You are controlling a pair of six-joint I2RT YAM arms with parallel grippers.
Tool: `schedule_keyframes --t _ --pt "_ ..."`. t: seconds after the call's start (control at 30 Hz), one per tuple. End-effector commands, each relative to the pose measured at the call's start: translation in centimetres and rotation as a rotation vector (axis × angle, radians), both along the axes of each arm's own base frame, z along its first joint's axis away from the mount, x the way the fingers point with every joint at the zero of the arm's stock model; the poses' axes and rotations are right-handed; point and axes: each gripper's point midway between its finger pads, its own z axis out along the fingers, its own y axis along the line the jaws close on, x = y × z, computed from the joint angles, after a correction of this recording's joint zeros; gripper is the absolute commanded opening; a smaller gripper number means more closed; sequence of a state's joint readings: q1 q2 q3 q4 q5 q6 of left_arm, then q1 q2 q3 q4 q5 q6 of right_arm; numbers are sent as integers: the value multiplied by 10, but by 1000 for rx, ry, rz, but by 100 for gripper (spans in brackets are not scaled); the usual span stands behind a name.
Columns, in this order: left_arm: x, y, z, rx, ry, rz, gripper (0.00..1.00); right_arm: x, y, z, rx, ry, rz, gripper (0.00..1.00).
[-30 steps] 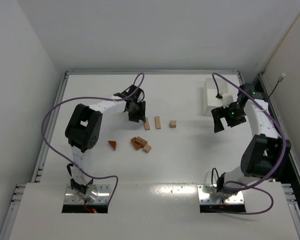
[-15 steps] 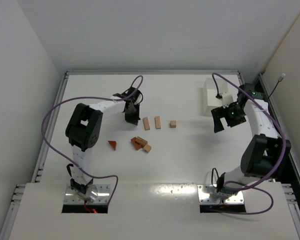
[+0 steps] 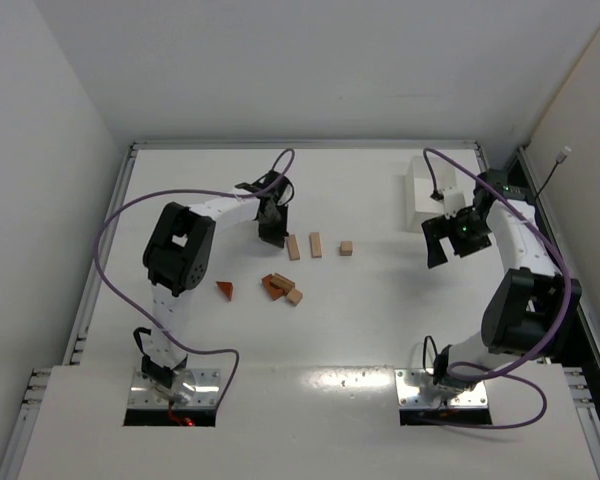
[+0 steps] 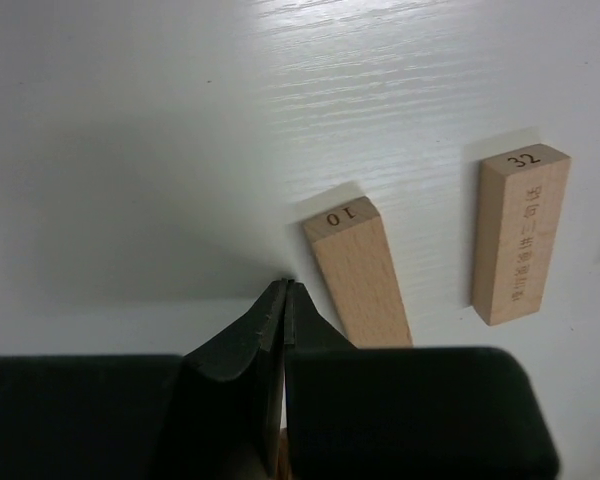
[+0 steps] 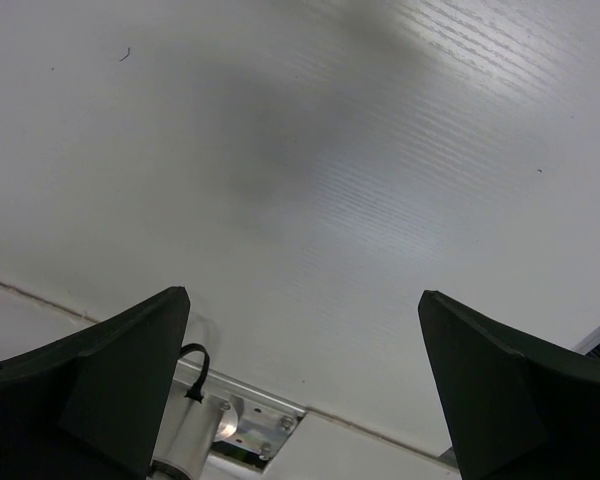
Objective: Build the wood block tower
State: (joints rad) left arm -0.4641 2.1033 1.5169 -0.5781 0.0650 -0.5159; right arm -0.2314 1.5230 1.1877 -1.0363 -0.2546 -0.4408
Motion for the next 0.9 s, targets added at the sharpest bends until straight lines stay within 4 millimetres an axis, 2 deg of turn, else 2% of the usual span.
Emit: schedule_keyframes --t 0.0,0.3,0.6,0.87 --pt "-3 -16 -1 -23 13 -34 0 4 5 8 10 -39 2 97" --pt "-14 -33 1 -60 34 -70 0 1 5 5 12 -30 2 97" --pt "-11 -47 2 -82 27 -76 0 -4 6 5 12 -32 2 97" --pt "-7 -49 -1 -83 25 -76 0 -8 7 2 14 -23 2 97"
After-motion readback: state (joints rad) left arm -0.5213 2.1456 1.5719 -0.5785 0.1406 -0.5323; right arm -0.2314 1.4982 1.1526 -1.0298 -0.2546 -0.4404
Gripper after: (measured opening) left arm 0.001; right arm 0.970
